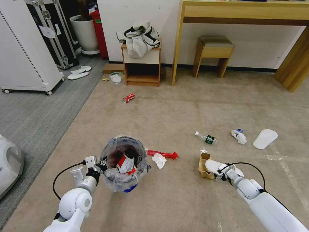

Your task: Pick up the trash bin and place the garbage on the floor into it.

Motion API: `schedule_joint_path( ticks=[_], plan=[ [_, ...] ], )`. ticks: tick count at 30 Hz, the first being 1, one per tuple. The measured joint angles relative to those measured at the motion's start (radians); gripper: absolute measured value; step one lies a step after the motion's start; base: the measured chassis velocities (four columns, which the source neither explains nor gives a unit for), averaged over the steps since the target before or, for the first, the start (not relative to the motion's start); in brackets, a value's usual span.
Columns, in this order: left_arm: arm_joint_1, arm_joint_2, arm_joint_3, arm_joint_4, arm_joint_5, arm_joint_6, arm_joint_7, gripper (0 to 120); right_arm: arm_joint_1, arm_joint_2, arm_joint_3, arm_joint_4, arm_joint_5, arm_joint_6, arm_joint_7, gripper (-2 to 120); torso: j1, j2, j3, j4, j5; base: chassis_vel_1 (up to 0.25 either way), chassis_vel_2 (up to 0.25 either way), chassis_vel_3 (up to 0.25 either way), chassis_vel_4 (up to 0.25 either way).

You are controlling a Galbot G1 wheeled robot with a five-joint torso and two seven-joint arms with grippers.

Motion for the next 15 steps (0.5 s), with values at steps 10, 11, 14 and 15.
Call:
schedule_joint_path(
  ticks=[10,11,14,15],
  plan=[
    [0.002,0.001,0.003,0.002,-0.003,-0.005,0.007,1,0.028,0.016,-0.007,-0.035,-0.006,-0.015,0.044,100,0.0,0.0,0.0,-0.0001,0.0,0.0,0.0,0.0,0.0],
    [0.002,0.001,0.003,0.002,-0.003,-0.006,0.008,1,0.032,0.019,-0.006,-0.041,-0.01,-0.017,0.051,100,0.0,0.0,0.0,-0.0001,0.0,0.0,0.0,0.0,0.0],
    [0.001,0.001,0.004,0.002,-0.004,-0.006,0.009,1,0.038,0.024,-0.001,-0.054,-0.016,-0.017,0.062,100,0.0,0.0,0.0,-0.0001,0.0,0.0,0.0,0.0,0.0],
    [0.001,0.001,0.004,0.002,-0.004,-0.006,0.01,1,0.04,0.026,0.001,-0.059,-0.017,-0.017,0.065,100,0.0,0.0,0.0,-0.0002,-0.0001,0.0,0.0,0.0,0.0]
  ],
)
